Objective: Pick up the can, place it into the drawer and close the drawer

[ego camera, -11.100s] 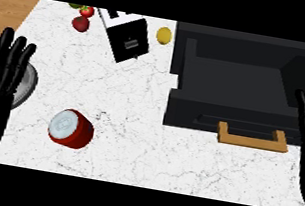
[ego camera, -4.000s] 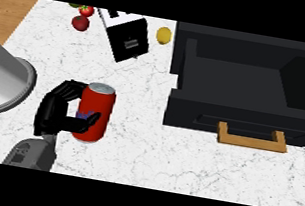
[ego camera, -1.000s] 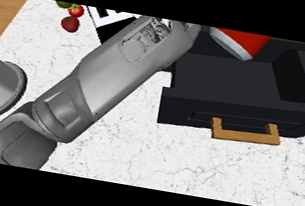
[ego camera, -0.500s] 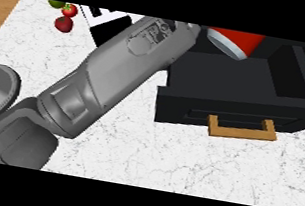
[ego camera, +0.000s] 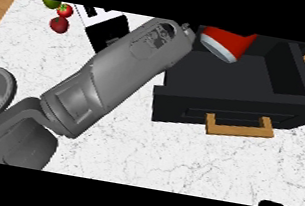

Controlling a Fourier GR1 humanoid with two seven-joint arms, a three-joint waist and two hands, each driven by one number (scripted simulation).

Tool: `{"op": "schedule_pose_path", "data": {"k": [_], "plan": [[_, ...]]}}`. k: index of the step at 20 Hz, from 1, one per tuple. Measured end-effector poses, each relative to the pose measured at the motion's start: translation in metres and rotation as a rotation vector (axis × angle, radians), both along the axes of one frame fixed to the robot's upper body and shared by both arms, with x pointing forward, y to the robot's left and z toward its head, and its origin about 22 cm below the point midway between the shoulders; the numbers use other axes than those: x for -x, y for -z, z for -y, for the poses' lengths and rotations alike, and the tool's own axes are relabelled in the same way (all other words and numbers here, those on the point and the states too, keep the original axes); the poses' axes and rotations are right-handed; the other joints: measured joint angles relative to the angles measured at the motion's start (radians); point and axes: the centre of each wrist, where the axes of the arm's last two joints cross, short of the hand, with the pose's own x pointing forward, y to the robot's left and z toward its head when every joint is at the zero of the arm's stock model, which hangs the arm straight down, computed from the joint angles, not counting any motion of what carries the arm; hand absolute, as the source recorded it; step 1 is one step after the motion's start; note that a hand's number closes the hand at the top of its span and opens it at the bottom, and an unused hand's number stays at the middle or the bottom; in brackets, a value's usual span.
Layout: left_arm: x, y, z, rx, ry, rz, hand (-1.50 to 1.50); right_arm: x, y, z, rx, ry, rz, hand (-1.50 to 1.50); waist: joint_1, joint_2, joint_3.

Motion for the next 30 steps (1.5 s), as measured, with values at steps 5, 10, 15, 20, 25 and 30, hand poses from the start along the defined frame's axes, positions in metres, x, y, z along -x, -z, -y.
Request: {"op": "schedule_pose_path", "data": {"k": [5,10,15,20,25,30], "plan": [[-0.002,0.009,-0.003,-0.042,-0.015,0.019,1.5,-0.005,-0.004,0.003,0.009,-0.012,0.008,-1.5,-0.01,0.004,0.0],[-0.003,0.024,-0.008,-0.064,-0.048,0.027,-1.5,-0.008,-0.005,0.002,0.012,-0.02,0.015,-1.5,-0.021,0.007,0.0],[-0.003,0.034,-0.011,-0.064,-0.09,0.025,-1.5,-0.011,-0.005,0.003,0.017,-0.033,0.022,-1.5,-0.031,0.01,0.001],[-0.004,0.038,-0.014,-0.053,-0.121,0.029,-1.5,-0.012,-0.013,0.001,0.017,-0.041,0.033,-1.5,-0.035,0.012,0.0],[-0.002,0.042,-0.014,-0.027,-0.142,0.031,-1.5,-0.01,-0.017,0.0,0.061,-0.026,0.056,-1.5,-0.034,0.009,0.0],[-0.001,0.039,-0.011,0.015,-0.147,0.009,-1.5,-0.006,-0.029,0.002,0.217,-0.009,0.117,-1.5,-0.03,0.008,-0.001]]}}
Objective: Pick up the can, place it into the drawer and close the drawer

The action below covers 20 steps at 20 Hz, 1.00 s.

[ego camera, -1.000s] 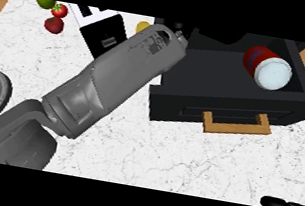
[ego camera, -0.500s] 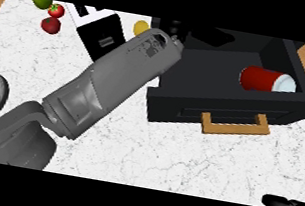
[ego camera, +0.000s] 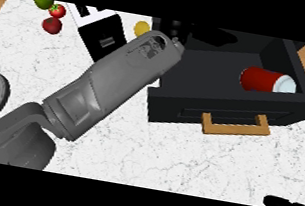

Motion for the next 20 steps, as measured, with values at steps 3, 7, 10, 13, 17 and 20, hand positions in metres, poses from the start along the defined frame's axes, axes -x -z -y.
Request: {"op": "schedule_pose_path", "data": {"k": [3,7,10,13,17,20], "plan": [[0.0,0.0,0.0,0.031,0.0,-0.004,-1.5,0.002,-0.007,-0.002,0.08,-0.005,0.029,-1.5,0.004,0.0,0.0],[0.003,-0.005,0.004,0.076,0.013,0.008,-1.5,0.0,-0.016,-0.004,0.191,-0.002,0.065,-1.5,0.021,-0.004,-0.001],[0.003,-0.013,0.007,0.1,0.019,0.024,-1.5,-0.006,-0.018,-0.01,0.277,0.008,0.084,-1.5,0.036,-0.005,-0.001],[0.002,-0.017,0.007,0.11,0.015,0.044,-1.5,-0.009,-0.018,-0.016,0.386,0.031,0.09,-1.5,0.054,-0.008,-0.001],[0.004,-0.021,0.011,0.111,0.014,0.052,-1.5,-0.021,-0.013,-0.023,0.539,0.065,0.082,-1.5,0.078,-0.014,-0.001],[0.005,-0.026,0.014,0.116,0.017,0.051,-1.5,-0.031,-0.002,-0.034,0.646,0.075,0.07,-1.5,0.093,-0.018,-0.001]]}}
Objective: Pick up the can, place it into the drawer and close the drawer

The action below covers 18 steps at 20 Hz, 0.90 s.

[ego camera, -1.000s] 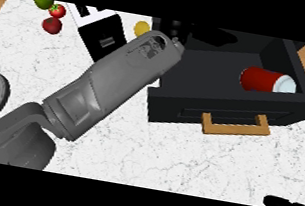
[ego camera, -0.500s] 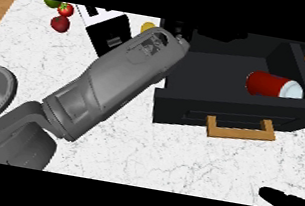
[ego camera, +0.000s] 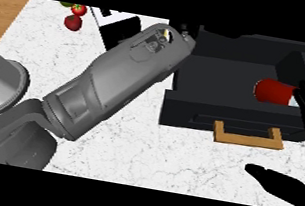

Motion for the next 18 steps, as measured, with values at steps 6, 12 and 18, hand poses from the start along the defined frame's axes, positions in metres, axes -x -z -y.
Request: {"op": "schedule_pose_path", "data": {"k": [6,12,18], "plan": [[0.0,-0.007,-0.002,0.008,0.005,-0.012,-1.5,-0.025,0.026,-0.018,0.172,0.059,-0.047,-1.5,0.032,-0.008,-0.001],[0.001,-0.013,-0.016,0.01,-0.005,-0.02,-1.5,-0.052,0.069,-0.026,0.216,0.133,-0.048,-1.5,0.057,-0.015,0.0],[0.004,-0.021,-0.041,-0.001,-0.014,-0.025,-1.5,-0.08,0.093,-0.023,0.244,0.18,-0.008,-1.5,0.072,-0.028,-0.012]]}}
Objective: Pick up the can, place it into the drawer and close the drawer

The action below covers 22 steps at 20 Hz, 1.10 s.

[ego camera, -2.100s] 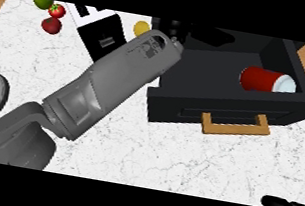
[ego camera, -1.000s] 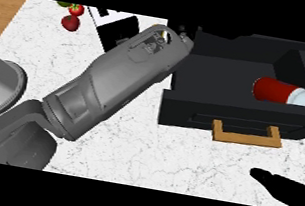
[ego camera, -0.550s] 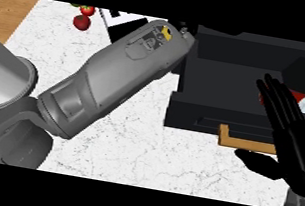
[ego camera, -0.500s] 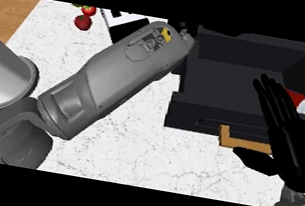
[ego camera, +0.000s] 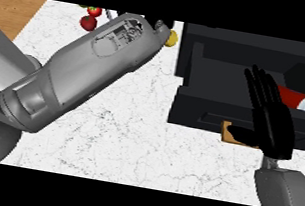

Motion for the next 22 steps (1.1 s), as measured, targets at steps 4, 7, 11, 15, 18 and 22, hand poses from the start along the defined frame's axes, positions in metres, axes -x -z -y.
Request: {"op": "schedule_pose_path", "data": {"k": [4,7,11,15,18,22], "plan": [[-0.001,-0.012,-0.023,-0.003,-0.007,0.003,-1.5,-0.02,0.006,0.001,0.033,0.022,0.023,-1.5,0.005,-0.004,-0.007],[0.003,-0.014,-0.033,-0.006,0.001,-0.002,-1.5,-0.038,0.008,0.003,0.06,0.05,0.033,-1.5,0.014,-0.005,-0.009],[0.008,-0.016,-0.049,-0.005,0.001,-0.024,-1.5,-0.053,0.013,0.005,0.088,0.074,0.051,-1.5,0.02,-0.008,-0.012],[0.011,-0.016,-0.063,-0.006,-0.001,-0.032,-1.5,-0.07,0.02,0.004,0.095,0.102,0.075,-1.5,0.025,-0.002,-0.009],[0.016,-0.011,-0.075,-0.009,-0.002,-0.039,-1.5,-0.081,0.026,-0.002,0.097,0.124,0.098,-1.5,0.029,0.003,-0.005],[0.025,-0.001,-0.091,-0.018,0.0,-0.052,-1.5,-0.099,0.026,-0.004,0.091,0.149,0.116,-1.5,0.031,0.01,0.002]]}}
